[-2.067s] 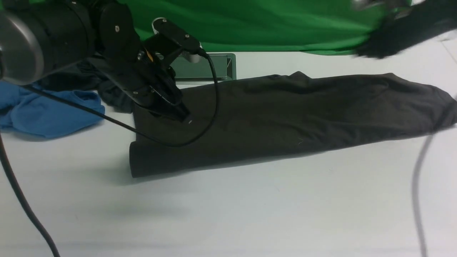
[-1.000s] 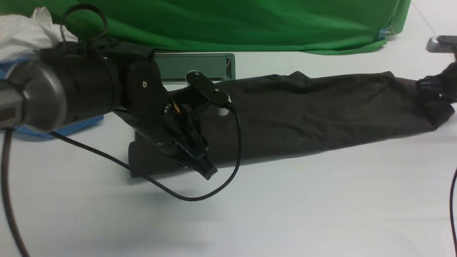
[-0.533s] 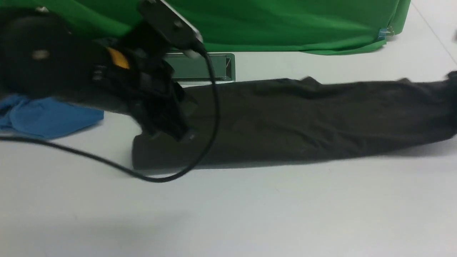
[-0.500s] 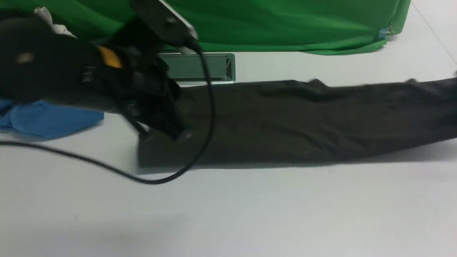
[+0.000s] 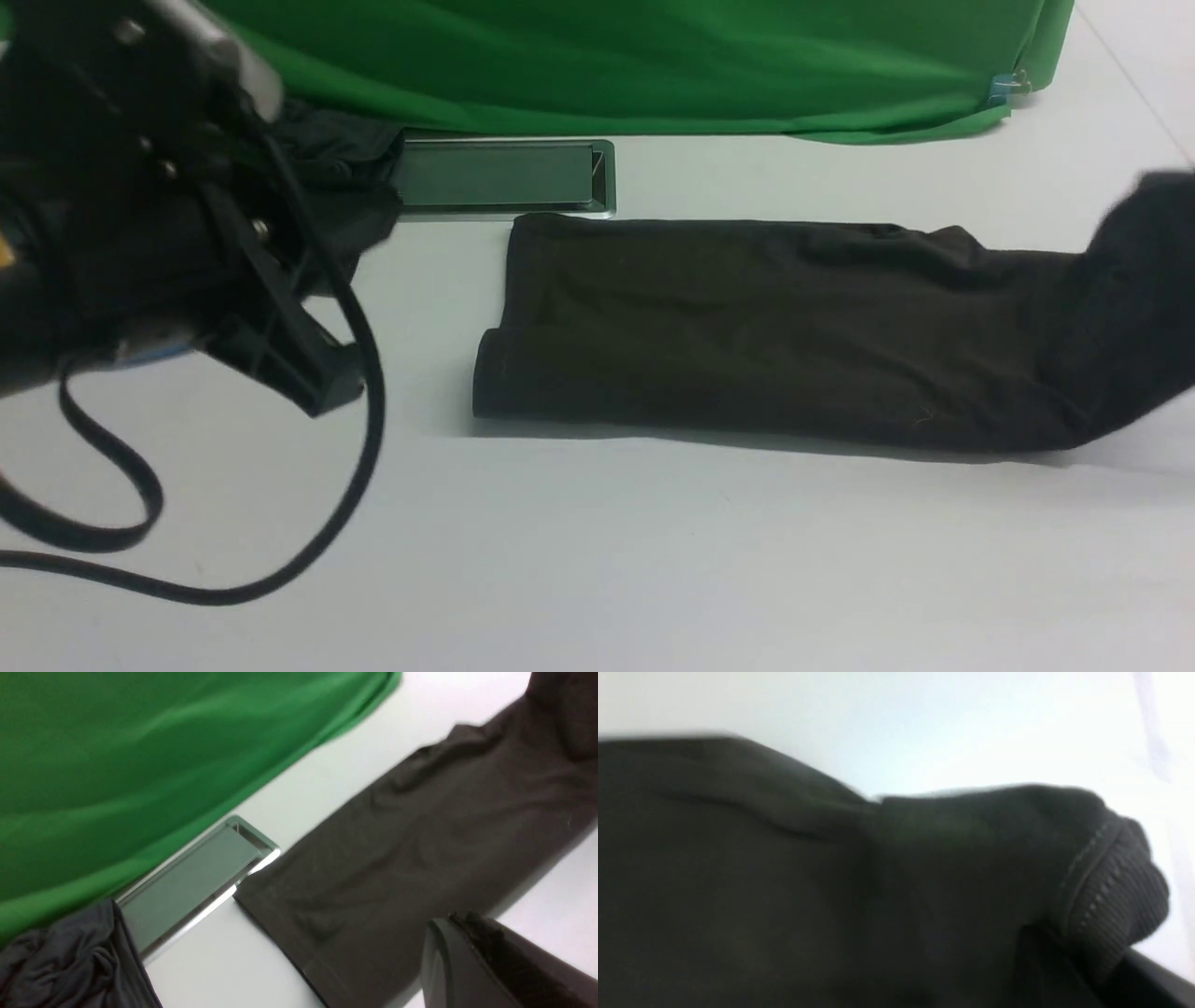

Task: Fold a long-sleeved shirt on a white desktop.
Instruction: 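Fold the right end of the dark garment over onto its left end with the right gripper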

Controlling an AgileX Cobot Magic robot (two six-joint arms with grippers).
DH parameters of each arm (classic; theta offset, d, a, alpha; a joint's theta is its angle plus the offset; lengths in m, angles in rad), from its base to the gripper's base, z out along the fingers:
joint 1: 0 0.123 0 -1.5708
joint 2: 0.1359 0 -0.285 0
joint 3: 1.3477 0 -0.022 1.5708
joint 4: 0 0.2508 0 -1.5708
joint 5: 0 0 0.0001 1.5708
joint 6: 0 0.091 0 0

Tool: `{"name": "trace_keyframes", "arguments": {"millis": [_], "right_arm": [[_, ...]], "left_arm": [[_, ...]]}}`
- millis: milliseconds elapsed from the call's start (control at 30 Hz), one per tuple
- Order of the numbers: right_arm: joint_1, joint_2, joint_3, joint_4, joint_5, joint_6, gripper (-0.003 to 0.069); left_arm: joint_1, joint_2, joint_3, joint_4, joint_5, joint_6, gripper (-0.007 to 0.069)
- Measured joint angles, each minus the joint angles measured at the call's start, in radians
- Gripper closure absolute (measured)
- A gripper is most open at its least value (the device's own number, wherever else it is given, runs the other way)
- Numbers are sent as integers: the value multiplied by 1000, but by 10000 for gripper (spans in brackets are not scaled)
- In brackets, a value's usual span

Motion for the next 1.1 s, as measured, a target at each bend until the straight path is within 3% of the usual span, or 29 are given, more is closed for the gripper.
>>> {"name": "trace_keyframes", "arguments": {"millis": [133,233,533,833,1100], "right_arm": [[124,-32,-6,104,-46,-11,568],[272,-12,-36,175,-94,-13,568],[539,172,-212,205,-142,22,568],[680,393,-386,208,-119,54,568],[749,523,-478,250,-116,79,567]], "left_arm": [[0,-6,0,0,-1,-7,606],[0,-6,1,0,-1,-10,606],[0,-6,2,0,-1,-11,606],[0,-6,2,1,-1,-11,606],[0,-6,6,2,-1,-11,606]]}}
